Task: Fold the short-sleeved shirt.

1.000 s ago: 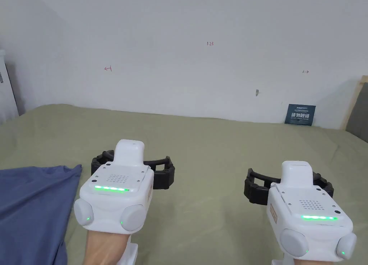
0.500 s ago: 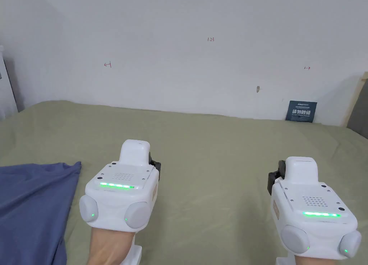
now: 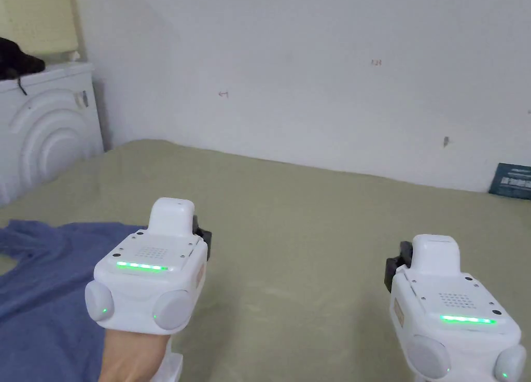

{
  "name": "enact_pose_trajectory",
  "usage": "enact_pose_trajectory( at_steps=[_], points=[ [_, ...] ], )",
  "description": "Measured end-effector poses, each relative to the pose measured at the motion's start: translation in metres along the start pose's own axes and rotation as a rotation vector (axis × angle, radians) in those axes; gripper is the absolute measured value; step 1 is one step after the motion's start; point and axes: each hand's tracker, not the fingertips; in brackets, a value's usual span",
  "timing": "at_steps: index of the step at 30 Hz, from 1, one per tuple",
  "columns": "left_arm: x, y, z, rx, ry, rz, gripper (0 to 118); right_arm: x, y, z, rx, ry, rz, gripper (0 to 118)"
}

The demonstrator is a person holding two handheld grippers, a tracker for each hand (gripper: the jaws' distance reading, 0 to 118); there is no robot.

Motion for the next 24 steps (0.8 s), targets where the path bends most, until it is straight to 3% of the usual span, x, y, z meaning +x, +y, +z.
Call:
enact_pose_trajectory(
  at_steps=[6,9,12,17,24],
  points=[
    [-0.101,0.004,0.038,0.015,0.229,0.023,1,-0.098,0.015,-0.025,0.037,0.227,0.029,0],
    [-0.136,0.004,0.057,0.005,0.320,0.027,1,-0.138,0.022,-0.028,0.035,0.323,0.000,0],
    [-0.161,0.000,0.072,-0.008,0.383,0.030,1,-0.172,0.027,-0.030,0.036,0.381,0.001,0],
    [-0.179,-0.009,0.080,-0.025,0.426,0.038,2,-0.204,0.026,-0.028,0.034,0.445,0.017,0],
    [-0.188,-0.016,0.072,-0.061,0.424,0.052,2,-0.218,0.022,-0.040,-0.002,0.468,0.023,0]
  ],
)
